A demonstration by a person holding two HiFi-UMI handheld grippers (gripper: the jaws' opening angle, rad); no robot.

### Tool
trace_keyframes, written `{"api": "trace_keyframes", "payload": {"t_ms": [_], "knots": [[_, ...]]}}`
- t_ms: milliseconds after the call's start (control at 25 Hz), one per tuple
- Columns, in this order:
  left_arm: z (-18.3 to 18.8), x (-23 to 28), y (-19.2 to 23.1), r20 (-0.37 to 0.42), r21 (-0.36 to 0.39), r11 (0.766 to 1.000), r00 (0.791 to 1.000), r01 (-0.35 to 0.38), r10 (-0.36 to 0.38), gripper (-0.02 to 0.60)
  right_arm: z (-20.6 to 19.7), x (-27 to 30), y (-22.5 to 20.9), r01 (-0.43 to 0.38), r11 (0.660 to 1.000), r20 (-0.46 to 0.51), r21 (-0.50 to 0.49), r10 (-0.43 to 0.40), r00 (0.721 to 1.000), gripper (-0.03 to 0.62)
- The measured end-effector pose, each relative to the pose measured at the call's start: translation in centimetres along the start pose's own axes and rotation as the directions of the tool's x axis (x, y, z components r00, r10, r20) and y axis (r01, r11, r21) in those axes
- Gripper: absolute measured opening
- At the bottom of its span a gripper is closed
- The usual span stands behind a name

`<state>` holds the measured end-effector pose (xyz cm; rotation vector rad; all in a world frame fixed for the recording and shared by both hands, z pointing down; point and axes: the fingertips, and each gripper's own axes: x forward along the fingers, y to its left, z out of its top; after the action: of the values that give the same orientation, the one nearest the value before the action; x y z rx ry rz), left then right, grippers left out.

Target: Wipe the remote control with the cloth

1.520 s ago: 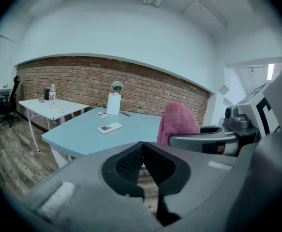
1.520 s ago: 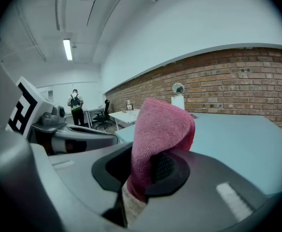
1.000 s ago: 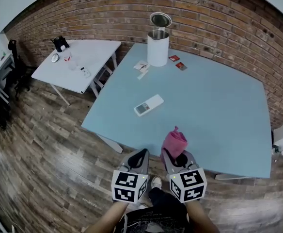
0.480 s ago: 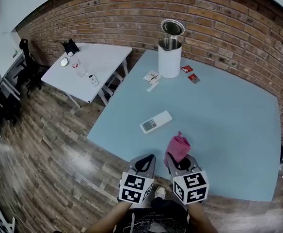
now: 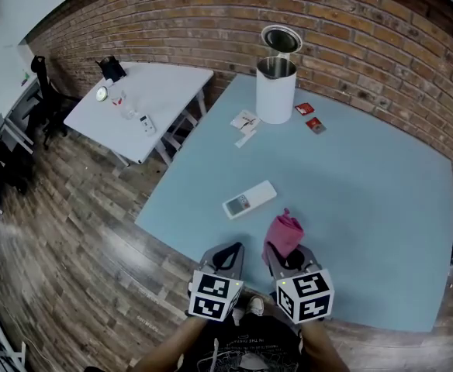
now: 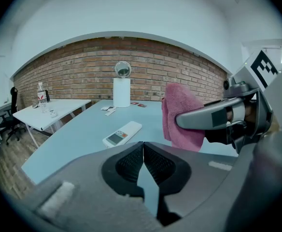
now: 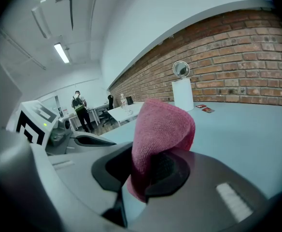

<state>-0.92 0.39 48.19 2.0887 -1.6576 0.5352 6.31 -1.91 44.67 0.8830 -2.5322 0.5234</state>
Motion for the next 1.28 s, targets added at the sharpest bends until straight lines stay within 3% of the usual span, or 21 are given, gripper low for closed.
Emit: {"api": "trace_keyframes", "payload": {"t_ms": [240,560,920,1040,1080,1160,1200,1280], "knots": [[0.1,1.7,1.7,-0.015,0.015,1.0,1.0,0.025,-0.025,0.005,0.0,1.8,-0.6,0.017,1.0,-0.025,0.008,-0.016,1.0,0.066],[0.1,5.3,4.7,-0.062,0.126,0.986,0.993,0.111,-0.104,0.095,1.7,4.6,-1.5,0.081,0.996,-0.044,0.028,-0.08,0.996,0.066],[-1.4,8.6,7.4,-0.163,0.311,0.925,0.971,0.218,-0.174,0.194,2.9,8.1,-1.5,0.1,0.995,-0.09,0.028,-0.097,0.991,0.067],[-1.5,9.6,8.0,-0.189,0.338,0.903,0.959,0.265,-0.211,0.231,3.4,9.3,-1.0,0.074,0.997,-0.114,0.009,-0.073,0.991,0.067],[-1.6,9.9,8.0,-0.198,0.342,0.896,0.954,0.284,-0.227,0.28,3.6,9.6,-0.8,0.066,0.998,-0.121,0.0,-0.066,0.991,0.067],[-1.9,10.4,7.9,-0.223,0.347,0.88,0.94,0.324,-0.258,0.298,4.0,10.3,-0.4,0.052,0.998,-0.131,-0.016,-0.054,0.99,0.067],[-2.2,10.6,7.8,-0.241,0.347,0.873,0.932,0.342,-0.27,0.336,4.1,10.7,-0.2,0.047,0.999,-0.136,-0.021,-0.049,0.989,0.067],[-2.8,11.0,7.7,-0.273,0.342,0.864,0.919,0.369,-0.284,0.347,4.4,11.4,0.1,0.037,0.999,-0.148,-0.024,-0.04,0.988,0.067]]}}
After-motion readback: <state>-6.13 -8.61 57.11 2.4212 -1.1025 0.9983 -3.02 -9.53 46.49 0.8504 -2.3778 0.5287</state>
